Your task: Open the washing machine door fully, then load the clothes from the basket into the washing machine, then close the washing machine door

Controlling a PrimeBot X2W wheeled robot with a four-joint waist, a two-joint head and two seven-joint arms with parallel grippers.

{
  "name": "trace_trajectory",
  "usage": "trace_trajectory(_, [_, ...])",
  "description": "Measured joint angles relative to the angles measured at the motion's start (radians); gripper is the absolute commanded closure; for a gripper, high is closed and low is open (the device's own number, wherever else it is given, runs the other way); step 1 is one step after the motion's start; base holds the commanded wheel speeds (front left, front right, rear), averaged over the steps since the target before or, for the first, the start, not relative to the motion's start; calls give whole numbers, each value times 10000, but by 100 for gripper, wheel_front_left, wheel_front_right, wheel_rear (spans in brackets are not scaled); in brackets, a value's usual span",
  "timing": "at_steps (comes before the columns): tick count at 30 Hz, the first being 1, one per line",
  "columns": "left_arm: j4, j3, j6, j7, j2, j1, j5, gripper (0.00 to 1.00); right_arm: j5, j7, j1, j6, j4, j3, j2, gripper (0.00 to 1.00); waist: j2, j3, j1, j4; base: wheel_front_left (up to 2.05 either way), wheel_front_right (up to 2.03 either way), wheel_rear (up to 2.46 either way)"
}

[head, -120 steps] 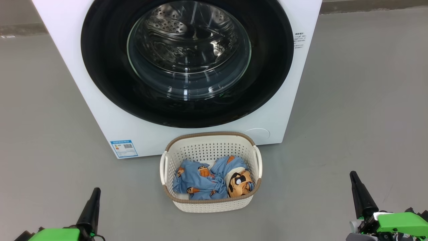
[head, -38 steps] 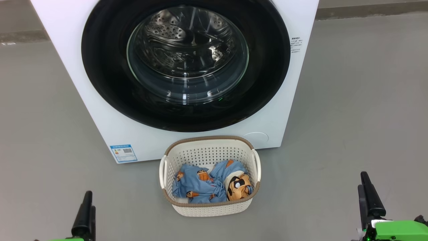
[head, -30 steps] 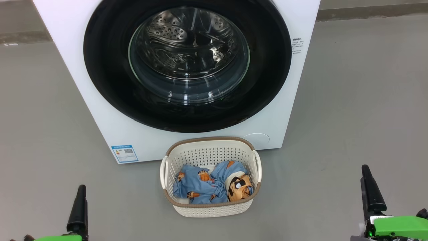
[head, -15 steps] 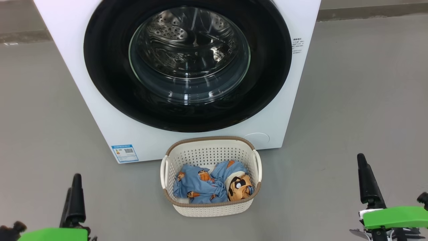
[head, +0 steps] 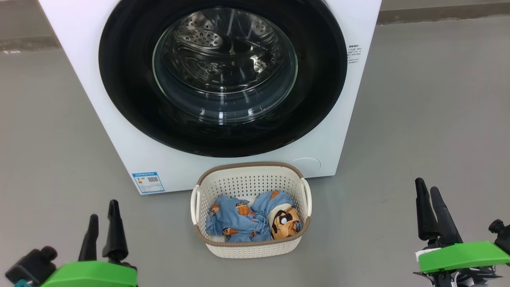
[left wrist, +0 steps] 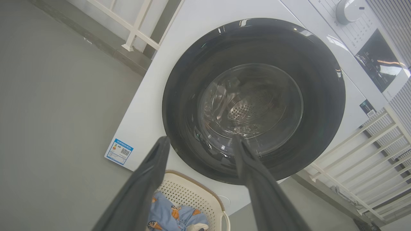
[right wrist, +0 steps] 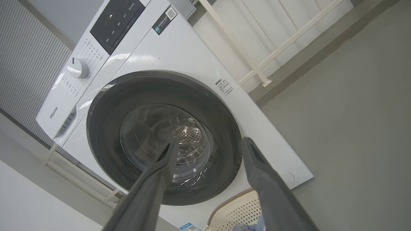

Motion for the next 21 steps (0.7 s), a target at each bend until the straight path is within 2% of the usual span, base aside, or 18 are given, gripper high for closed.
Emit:
trace_trajectory(9, [-23,-625,675,-261,42,14,2485,0,-1870,-274,-55,0,-15,40,-8,0,0,-27,0,30,0,0,0])
trace_trajectory(12, [-19,-794,882,-349,44,28,2897,0,-2428,-364,-180,0,0,59,-13,0,0,-45,-1,44,0,0,0])
trace_trajectory(21, [211,-1154,836,-614,127,160,4186,0,-3914,-617,-195,0,138,230,-38,0,0,-110,0,50,0,0,0])
